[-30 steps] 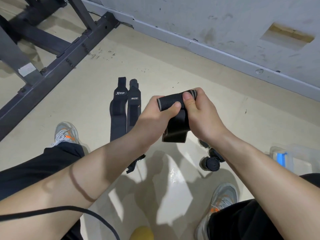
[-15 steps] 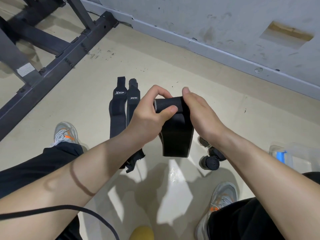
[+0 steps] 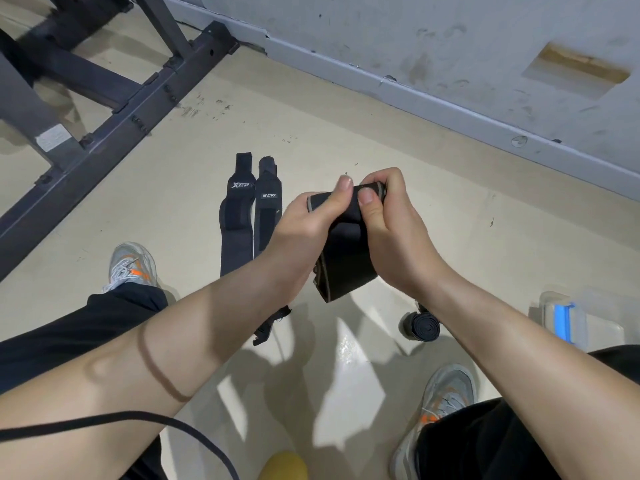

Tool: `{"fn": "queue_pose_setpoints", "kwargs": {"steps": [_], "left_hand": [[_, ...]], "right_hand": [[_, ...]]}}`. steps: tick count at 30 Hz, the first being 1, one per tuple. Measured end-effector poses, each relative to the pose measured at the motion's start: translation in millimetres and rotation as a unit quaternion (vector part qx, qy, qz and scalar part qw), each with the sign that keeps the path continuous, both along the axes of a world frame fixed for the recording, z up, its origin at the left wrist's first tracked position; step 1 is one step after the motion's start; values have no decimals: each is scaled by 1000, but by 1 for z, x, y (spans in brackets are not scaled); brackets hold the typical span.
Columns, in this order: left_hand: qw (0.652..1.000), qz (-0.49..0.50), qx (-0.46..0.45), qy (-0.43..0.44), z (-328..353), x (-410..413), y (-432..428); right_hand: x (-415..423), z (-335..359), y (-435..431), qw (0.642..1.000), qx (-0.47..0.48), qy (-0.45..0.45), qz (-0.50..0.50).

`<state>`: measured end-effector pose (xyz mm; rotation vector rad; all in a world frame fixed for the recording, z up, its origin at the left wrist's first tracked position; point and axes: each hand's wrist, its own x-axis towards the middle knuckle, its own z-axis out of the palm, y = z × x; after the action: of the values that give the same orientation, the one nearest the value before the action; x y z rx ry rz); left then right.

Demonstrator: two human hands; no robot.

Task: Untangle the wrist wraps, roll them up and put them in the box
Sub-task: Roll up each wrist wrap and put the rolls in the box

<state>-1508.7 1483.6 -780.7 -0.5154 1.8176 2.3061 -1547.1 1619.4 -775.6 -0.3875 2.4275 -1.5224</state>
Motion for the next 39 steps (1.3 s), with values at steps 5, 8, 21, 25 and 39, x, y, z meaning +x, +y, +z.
{"fn": "queue_pose_setpoints", "kwargs": {"steps": [5,8,21,25,39], "left_hand": [[997,59,-43,13,1,-1,-5],[994,46,-92,32,-1,1,-6],[994,7,-107,-8,-1,-5,-2],[993,22,-112,38,0,-5,-8],[998,-31,-41,-29,1,-9,-13]], "right_hand": [[-3,0,-2,994,-81,-73,20],[-6,-3,-2,984,-112,-142,4],[-5,-9,1,995,-78,-65,4],[-4,-6,-2,988,-133,-79,6],[-10,-13,2,991,-109,-78,5]]}}
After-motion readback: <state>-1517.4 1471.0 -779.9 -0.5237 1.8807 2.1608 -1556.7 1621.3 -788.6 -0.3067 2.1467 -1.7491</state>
